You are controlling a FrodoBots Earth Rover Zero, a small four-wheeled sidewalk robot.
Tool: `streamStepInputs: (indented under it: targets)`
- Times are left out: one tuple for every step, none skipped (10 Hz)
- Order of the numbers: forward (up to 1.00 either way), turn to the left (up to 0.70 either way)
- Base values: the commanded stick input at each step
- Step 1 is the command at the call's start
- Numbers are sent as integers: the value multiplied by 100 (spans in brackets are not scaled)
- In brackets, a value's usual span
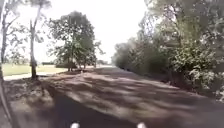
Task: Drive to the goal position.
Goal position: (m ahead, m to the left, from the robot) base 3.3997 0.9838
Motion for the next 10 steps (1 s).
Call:
streamStepInputs:
  targets:
    - [70, 0]
    - [70, 0]
    - [70, 0]
    - [70, 0]
    - [70, 0]
    - [70, 0]
    - [70, 0]
    - [70, 0]
    - [70, 0]
    - [70, 0]
